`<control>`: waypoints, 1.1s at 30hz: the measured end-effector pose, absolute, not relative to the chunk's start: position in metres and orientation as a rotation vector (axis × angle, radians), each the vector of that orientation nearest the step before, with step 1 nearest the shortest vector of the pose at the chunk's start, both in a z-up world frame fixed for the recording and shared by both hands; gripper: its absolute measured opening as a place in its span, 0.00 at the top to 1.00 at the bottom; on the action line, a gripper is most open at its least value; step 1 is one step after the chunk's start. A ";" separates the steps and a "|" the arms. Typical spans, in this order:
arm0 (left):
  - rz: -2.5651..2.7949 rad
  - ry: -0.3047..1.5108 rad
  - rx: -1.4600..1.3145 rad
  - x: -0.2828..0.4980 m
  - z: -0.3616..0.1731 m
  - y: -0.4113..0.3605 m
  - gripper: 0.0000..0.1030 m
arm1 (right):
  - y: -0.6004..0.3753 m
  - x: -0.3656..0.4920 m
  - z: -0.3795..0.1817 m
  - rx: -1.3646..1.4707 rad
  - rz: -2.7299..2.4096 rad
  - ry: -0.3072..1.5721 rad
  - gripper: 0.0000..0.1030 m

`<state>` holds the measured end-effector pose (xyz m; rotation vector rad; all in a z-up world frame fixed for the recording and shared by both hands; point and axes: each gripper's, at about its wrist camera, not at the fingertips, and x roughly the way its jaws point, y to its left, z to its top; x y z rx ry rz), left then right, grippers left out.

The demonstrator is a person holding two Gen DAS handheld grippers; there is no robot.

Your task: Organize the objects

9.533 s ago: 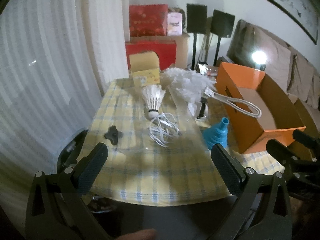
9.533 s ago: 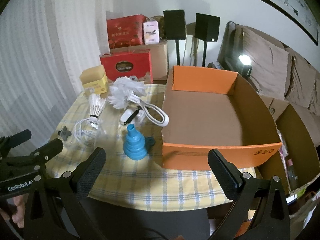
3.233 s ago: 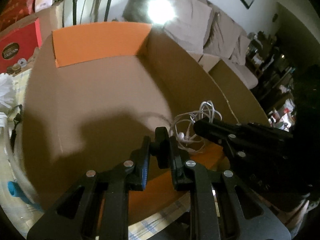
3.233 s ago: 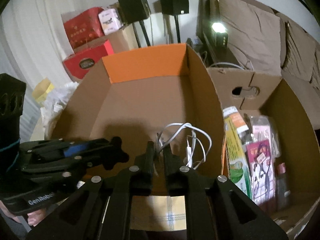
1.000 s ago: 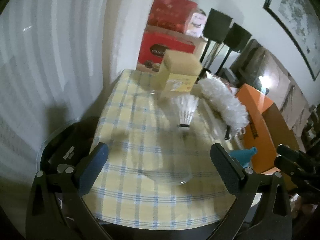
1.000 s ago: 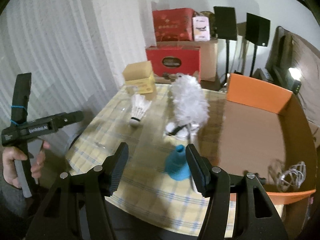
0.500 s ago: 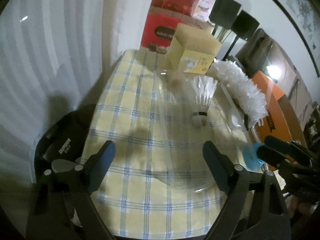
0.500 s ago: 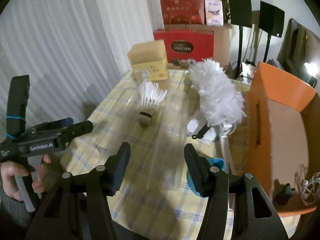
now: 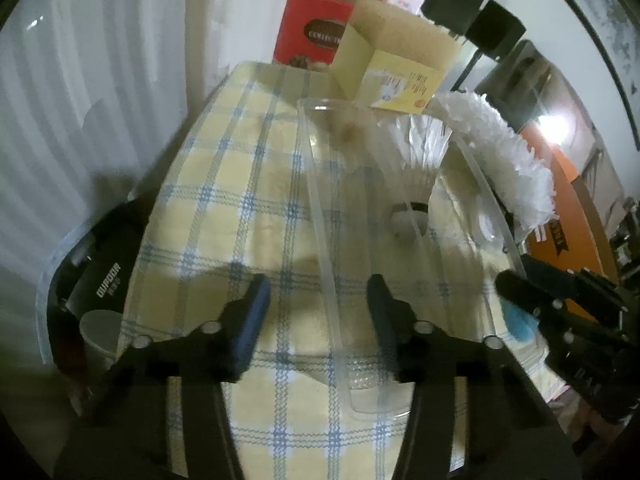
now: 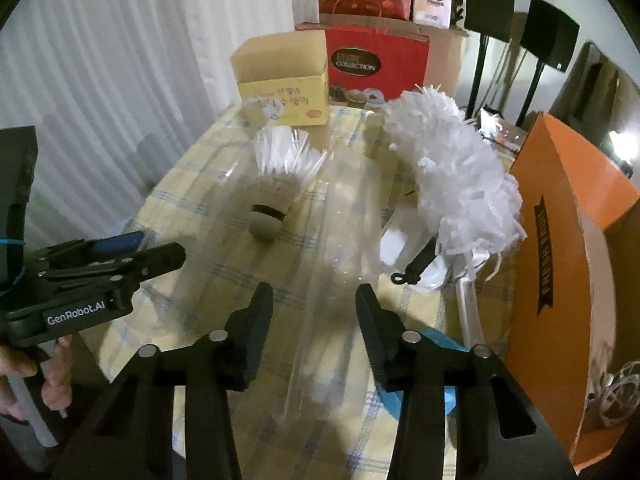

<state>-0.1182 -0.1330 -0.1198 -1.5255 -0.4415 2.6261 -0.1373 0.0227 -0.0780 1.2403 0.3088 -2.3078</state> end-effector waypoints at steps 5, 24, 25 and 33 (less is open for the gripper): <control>2.621 -0.447 -1.548 -0.117 -0.125 -0.135 0.84 | 0.023 -0.142 -0.077 1.254 -2.334 0.333 0.78; 2.746 -0.500 -1.400 -0.084 -0.087 -0.148 0.96 | 0.059 -0.128 -0.035 1.136 -2.408 0.151 0.95; 2.748 -0.504 -1.385 -0.082 -0.084 -0.148 0.96 | 0.061 -0.126 -0.032 1.126 -2.408 0.141 0.95; 2.737 -0.527 -1.249 -0.070 -0.044 -0.133 0.96 | 0.084 -0.111 0.000 1.052 -2.406 0.054 0.95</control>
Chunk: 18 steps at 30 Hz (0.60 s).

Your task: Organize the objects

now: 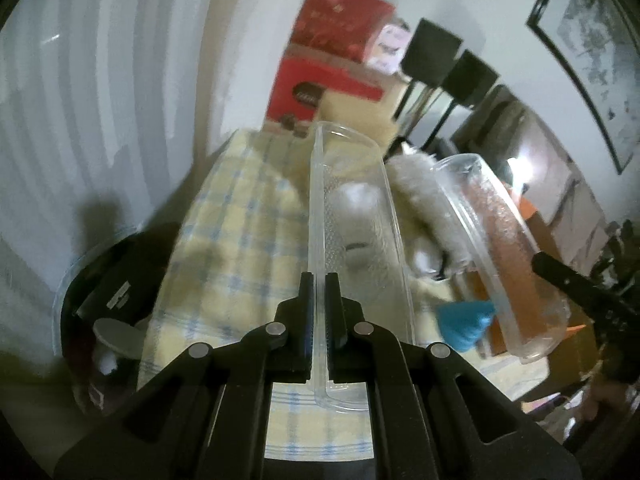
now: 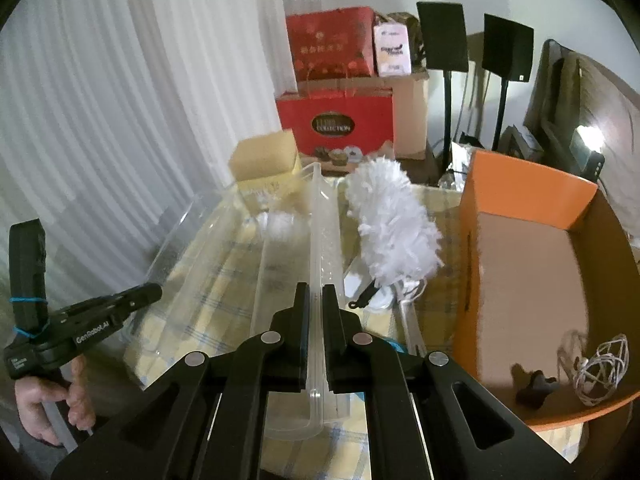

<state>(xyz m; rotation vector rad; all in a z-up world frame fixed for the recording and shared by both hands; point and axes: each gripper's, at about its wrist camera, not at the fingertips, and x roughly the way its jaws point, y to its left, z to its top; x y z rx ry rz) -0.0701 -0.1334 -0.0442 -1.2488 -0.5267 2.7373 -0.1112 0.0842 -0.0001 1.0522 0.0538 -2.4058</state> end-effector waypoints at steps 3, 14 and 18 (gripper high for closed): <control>2.713 -0.537 -1.203 -0.068 -0.029 -0.122 0.96 | 0.097 -0.106 0.012 1.027 -2.421 0.025 0.95; 2.629 -0.439 -1.086 -0.082 0.012 -0.045 0.96 | 0.170 -0.100 0.052 0.964 -2.522 -0.104 0.95; 2.580 -0.415 -1.072 -0.088 0.018 -0.009 0.96 | 0.201 -0.103 0.056 0.968 -2.566 -0.150 0.95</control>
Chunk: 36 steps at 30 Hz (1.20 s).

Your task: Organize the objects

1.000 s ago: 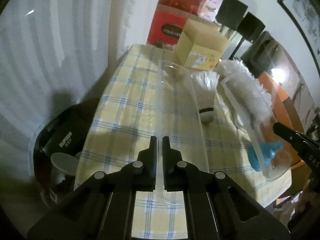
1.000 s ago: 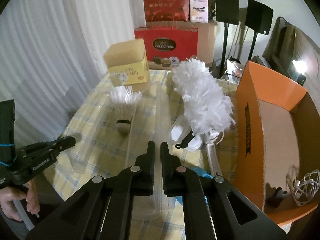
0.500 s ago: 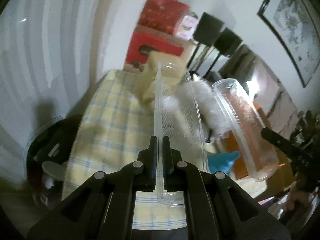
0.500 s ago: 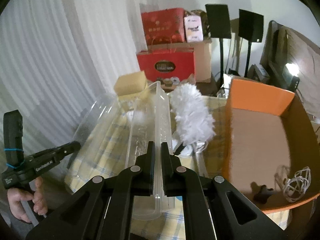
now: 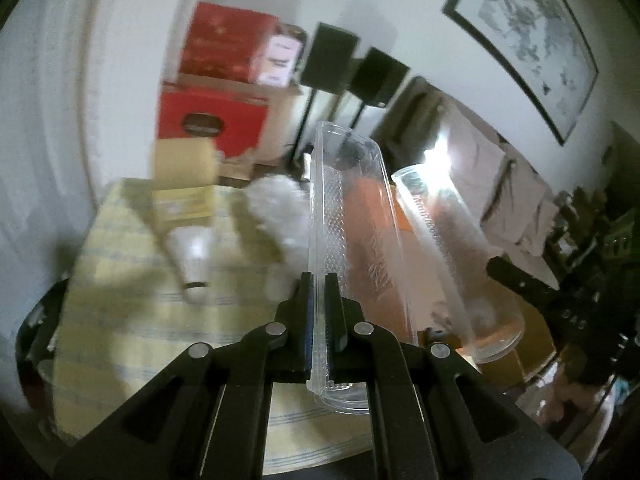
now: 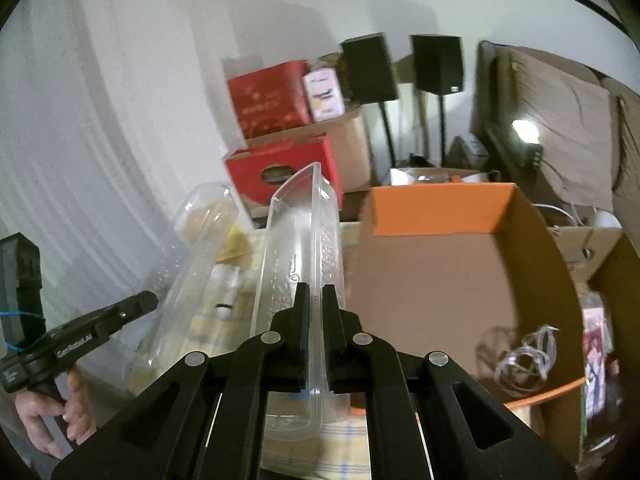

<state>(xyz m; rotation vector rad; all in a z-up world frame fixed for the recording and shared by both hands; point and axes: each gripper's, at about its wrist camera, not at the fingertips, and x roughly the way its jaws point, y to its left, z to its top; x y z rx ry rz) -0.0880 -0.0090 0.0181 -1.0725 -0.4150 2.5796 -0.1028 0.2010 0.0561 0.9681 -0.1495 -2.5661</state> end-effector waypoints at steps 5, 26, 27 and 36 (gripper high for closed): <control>2.512 -0.423 -1.072 -0.102 0.021 0.033 0.96 | 0.238 -0.105 0.055 0.976 -2.613 -0.218 0.95; 2.447 -0.347 -1.209 -0.140 -0.022 0.153 0.96 | 0.339 -0.142 0.013 1.061 -2.668 -0.546 0.95; 2.453 -0.335 -1.216 -0.140 -0.024 0.156 0.96 | 0.341 -0.144 0.011 1.066 -2.665 -0.552 0.95; 2.536 -0.248 -1.265 -0.136 -0.046 0.172 0.96 | 0.340 -0.154 -0.010 1.119 -2.640 -0.538 0.95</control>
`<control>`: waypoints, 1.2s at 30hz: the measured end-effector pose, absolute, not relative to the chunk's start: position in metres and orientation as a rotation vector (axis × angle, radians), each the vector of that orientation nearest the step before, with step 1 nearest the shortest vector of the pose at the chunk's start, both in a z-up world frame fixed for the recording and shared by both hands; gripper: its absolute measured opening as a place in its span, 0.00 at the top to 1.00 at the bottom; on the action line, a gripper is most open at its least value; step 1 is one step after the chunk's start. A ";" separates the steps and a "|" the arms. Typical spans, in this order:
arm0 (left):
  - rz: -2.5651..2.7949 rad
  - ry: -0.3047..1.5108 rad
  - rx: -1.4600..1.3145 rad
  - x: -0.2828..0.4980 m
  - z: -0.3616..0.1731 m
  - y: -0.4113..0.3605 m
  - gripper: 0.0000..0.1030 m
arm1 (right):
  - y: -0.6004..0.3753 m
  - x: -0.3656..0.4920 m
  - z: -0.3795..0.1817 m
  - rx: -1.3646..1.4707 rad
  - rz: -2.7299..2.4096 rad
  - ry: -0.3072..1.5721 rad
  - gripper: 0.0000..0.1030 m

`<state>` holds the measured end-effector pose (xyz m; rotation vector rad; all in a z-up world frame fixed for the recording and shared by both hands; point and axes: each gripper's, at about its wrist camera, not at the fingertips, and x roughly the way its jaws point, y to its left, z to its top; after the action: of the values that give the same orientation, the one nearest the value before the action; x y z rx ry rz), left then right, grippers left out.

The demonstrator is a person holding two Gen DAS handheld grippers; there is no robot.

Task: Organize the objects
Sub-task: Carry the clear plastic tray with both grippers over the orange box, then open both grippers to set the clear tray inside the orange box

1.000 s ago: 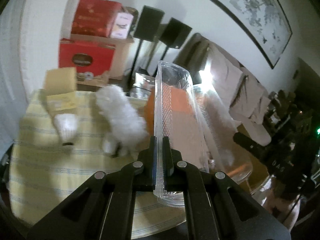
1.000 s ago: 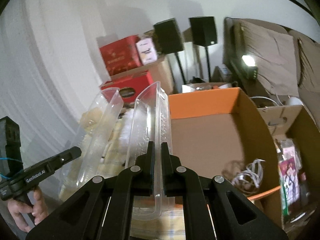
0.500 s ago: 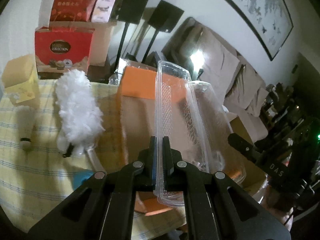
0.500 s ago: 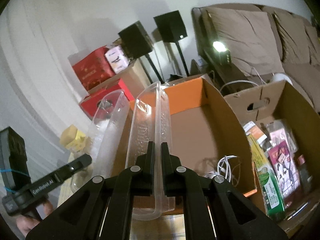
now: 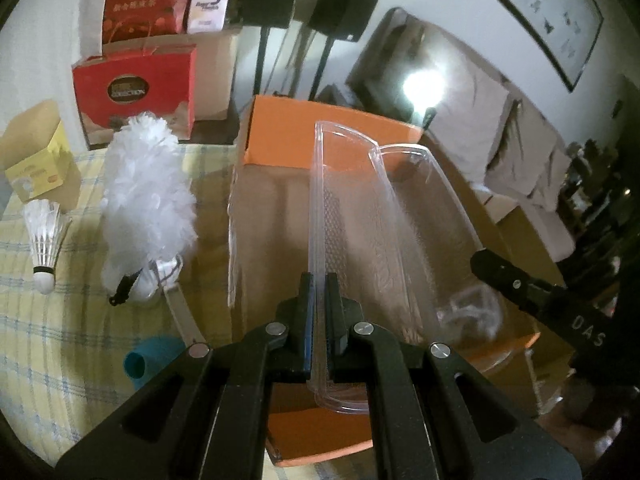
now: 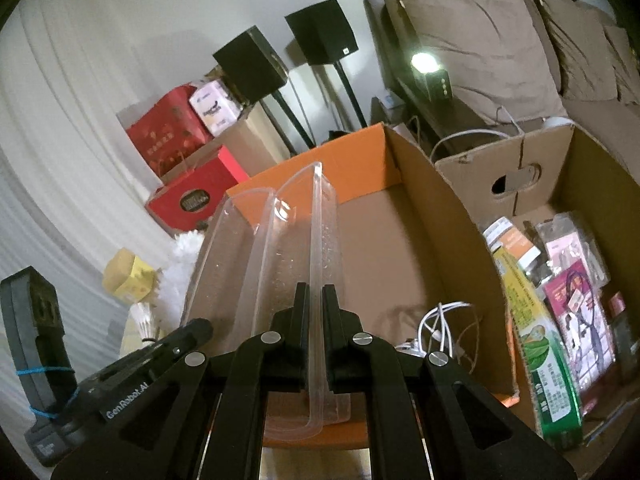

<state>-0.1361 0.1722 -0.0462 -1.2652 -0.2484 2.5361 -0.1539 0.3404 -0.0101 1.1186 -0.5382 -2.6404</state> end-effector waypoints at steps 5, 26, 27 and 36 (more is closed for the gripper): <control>2.546 -0.255 -1.308 -0.133 -0.055 0.172 0.90 | 0.337 -0.157 -0.020 1.149 -2.632 -0.514 0.95; 2.640 -0.269 -1.168 -0.125 -0.007 0.104 0.28 | 0.312 -0.172 -0.051 1.319 -2.541 -0.449 0.91; 2.641 -0.264 -1.168 -0.125 -0.006 0.101 0.26 | 0.311 -0.172 -0.051 1.321 -2.540 -0.448 0.91; 2.654 -0.286 -1.186 -0.123 -0.004 0.072 0.25 | 0.303 -0.174 -0.055 1.377 -2.579 -0.335 0.79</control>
<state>-0.1228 0.0719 -0.0039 -1.1859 -0.2856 2.6540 -0.1741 0.3027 -0.0550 1.3773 -0.3350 -2.5787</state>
